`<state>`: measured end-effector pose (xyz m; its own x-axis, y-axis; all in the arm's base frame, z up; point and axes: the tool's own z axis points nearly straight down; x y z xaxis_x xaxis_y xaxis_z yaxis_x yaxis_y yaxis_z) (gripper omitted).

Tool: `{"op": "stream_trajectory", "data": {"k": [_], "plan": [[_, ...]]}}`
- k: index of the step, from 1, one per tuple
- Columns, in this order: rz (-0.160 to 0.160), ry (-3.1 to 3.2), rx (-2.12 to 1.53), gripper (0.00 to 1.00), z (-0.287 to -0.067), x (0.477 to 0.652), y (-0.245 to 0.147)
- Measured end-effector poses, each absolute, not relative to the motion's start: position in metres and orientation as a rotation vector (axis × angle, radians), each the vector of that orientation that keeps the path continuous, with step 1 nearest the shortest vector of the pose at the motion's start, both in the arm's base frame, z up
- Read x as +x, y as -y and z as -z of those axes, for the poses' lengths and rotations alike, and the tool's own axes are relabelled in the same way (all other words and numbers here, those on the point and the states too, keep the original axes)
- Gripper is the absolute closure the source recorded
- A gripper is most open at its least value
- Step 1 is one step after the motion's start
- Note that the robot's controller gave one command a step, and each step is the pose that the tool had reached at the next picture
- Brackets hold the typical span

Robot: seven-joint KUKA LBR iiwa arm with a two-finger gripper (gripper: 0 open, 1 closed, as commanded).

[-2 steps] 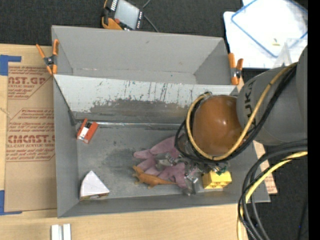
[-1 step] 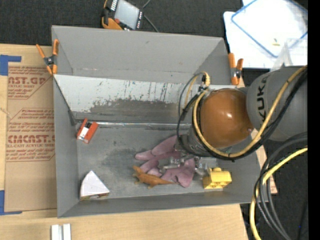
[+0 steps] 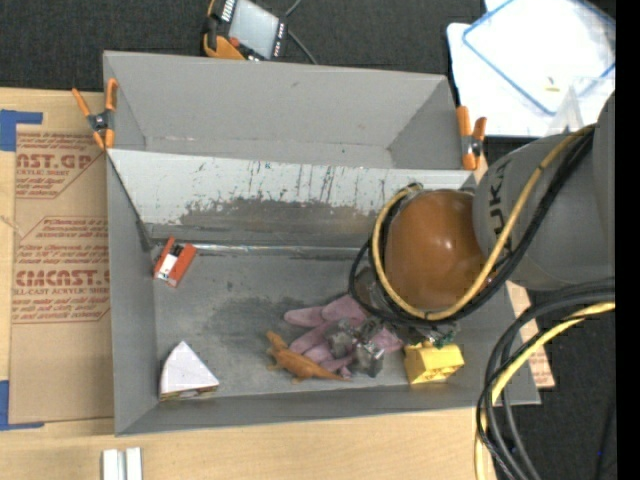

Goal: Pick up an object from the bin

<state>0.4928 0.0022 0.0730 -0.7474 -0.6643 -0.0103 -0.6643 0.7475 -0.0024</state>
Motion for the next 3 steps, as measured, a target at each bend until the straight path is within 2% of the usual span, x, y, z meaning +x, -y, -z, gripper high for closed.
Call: {"op": "stream_trajectory", "data": {"k": [1,2,3], "plan": [[-0.003,-2.926,-1.114,1.00,-0.073,0.493,-0.002],[-0.010,-2.936,-1.119,1.00,-0.088,0.490,-0.003],[-0.005,-2.928,-1.115,1.00,-0.123,0.492,-0.003]]}}
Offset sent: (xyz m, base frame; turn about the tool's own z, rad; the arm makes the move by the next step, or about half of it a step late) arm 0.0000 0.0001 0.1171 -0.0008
